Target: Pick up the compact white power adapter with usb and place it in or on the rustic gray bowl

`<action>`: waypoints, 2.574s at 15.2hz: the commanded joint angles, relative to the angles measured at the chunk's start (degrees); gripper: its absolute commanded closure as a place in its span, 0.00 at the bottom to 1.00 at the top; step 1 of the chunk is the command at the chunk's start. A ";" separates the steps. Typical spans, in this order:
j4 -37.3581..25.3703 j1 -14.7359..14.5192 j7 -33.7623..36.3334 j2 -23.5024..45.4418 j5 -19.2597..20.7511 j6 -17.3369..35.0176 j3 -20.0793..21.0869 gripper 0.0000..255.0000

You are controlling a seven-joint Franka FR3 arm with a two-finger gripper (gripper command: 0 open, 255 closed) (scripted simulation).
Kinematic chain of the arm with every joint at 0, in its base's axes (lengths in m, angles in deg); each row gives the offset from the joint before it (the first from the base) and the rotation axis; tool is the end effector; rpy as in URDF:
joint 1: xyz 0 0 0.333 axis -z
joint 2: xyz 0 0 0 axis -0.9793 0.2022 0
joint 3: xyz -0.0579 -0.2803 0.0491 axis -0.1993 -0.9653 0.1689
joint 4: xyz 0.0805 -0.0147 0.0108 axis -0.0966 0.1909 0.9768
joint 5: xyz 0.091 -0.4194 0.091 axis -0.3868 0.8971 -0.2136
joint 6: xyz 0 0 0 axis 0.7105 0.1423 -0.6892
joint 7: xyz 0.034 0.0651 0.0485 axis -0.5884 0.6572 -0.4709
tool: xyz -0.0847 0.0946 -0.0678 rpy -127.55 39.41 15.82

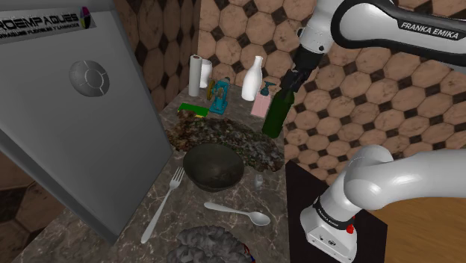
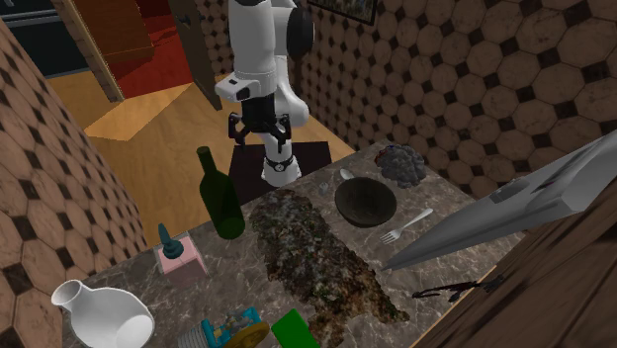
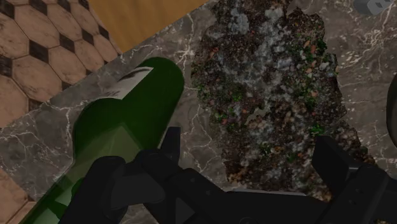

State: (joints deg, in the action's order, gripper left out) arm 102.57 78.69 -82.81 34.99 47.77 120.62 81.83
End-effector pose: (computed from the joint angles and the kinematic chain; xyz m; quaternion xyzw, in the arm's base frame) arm 0.3862 -0.0139 0.5311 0.9983 -0.0202 0.0484 0.0258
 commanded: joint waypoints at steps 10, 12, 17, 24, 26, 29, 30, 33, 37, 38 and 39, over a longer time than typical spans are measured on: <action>13.12 -4.37 9.34 -4.37 -4.80 6.37 9.85 0.00; 15.46 -5.64 11.54 -4.56 -6.23 7.96 12.28 0.00; 20.23 -9.17 17.31 -3.36 -10.20 12.48 18.77 0.00; 24.09 -12.95 24.09 1.59 -14.84 19.59 26.75 0.00; 25.26 -12.90 24.12 2.37 -15.05 21.52 27.13 0.00; 26.91 -12.77 24.19 3.74 -15.35 24.51 27.74 0.00; 27.44 -12.71 24.22 4.26 -15.44 25.54 27.95 0.00; 27.73 -12.67 24.24 4.56 -15.49 26.14 28.08 0.00; 27.73 -12.67 24.24 4.57 -15.49 26.14 28.08 0.00; 27.73 -12.67 24.23 4.55 -15.49 26.12 28.07 0.00; 27.73 -12.67 24.23 4.55 -15.49 26.12 28.07 1.00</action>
State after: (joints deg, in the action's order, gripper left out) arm 130.29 66.02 -58.58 39.54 32.28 146.74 109.91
